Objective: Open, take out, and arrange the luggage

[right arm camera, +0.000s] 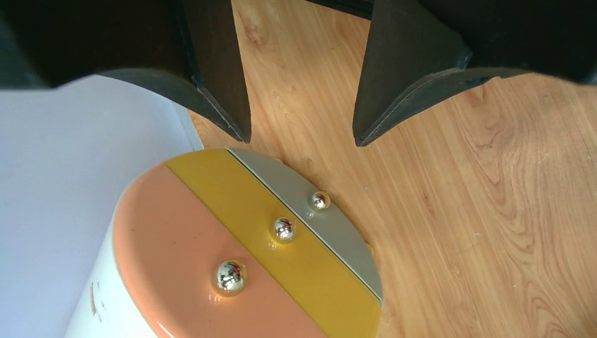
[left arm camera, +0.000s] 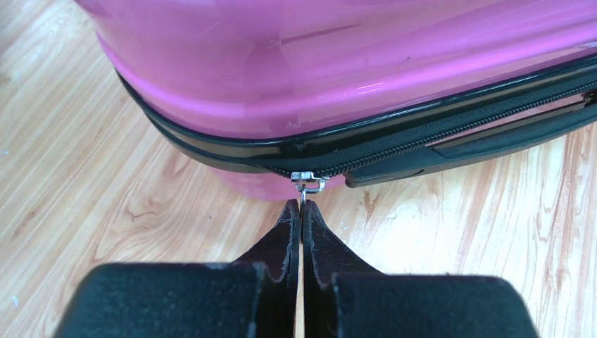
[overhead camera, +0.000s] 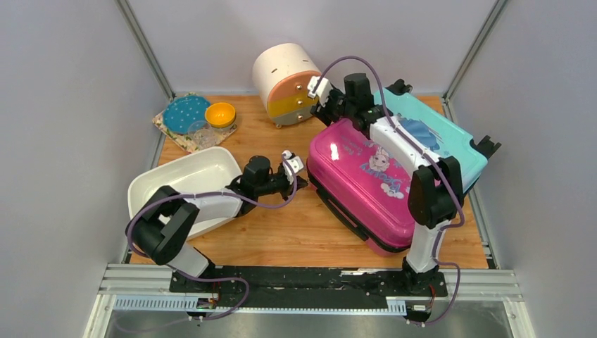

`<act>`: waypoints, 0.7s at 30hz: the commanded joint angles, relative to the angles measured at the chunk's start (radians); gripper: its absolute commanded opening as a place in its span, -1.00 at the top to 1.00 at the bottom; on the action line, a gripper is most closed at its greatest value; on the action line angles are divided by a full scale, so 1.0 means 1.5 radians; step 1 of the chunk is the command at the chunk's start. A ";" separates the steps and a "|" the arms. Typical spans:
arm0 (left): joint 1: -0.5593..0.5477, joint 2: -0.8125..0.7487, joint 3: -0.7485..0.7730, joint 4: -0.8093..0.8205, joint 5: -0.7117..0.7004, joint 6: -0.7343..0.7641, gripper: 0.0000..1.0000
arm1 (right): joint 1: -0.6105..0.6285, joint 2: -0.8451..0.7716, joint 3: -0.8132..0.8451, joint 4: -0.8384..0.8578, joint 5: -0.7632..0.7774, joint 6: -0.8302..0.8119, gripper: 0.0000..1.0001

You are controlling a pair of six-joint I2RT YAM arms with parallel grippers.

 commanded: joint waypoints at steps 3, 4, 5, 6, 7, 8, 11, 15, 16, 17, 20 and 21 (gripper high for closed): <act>0.063 -0.025 -0.014 0.019 -0.056 0.059 1.00 | -0.025 -0.058 -0.087 -0.280 -0.097 -0.035 -0.22; 0.068 -0.017 -0.005 0.021 -0.054 0.064 1.00 | -0.023 -0.069 -0.091 -0.288 -0.109 -0.035 -0.22; 0.077 0.004 0.026 0.021 -0.047 0.077 1.00 | -0.017 -0.076 -0.096 -0.293 -0.111 -0.026 -0.22; 0.081 0.016 0.043 0.026 -0.045 0.083 1.00 | -0.016 -0.082 -0.097 -0.291 -0.111 -0.017 -0.23; 0.083 0.030 0.060 0.030 -0.043 0.090 1.00 | -0.017 -0.093 -0.084 -0.282 -0.106 0.009 -0.24; 0.090 0.056 0.093 0.033 -0.035 0.105 1.00 | -0.024 -0.095 -0.068 -0.273 -0.097 0.065 -0.25; 0.095 0.096 0.146 0.033 -0.006 0.132 1.00 | -0.060 -0.084 0.030 -0.270 -0.069 0.188 -0.25; 0.094 0.121 0.174 0.043 0.053 0.161 1.00 | -0.117 -0.065 0.151 -0.270 0.004 0.308 -0.36; 0.094 0.129 0.178 0.047 0.064 0.162 1.00 | -0.130 -0.061 0.168 -0.267 0.086 0.332 -0.41; 0.094 0.134 0.189 0.050 0.065 0.163 1.00 | -0.156 -0.056 0.208 -0.266 0.132 0.346 -0.43; 0.094 0.141 0.196 0.056 0.069 0.162 1.00 | -0.231 -0.030 0.261 -0.252 0.265 0.368 -0.48; 0.094 0.141 0.194 0.059 0.074 0.166 1.00 | -0.253 -0.006 0.280 -0.251 0.275 0.379 -0.48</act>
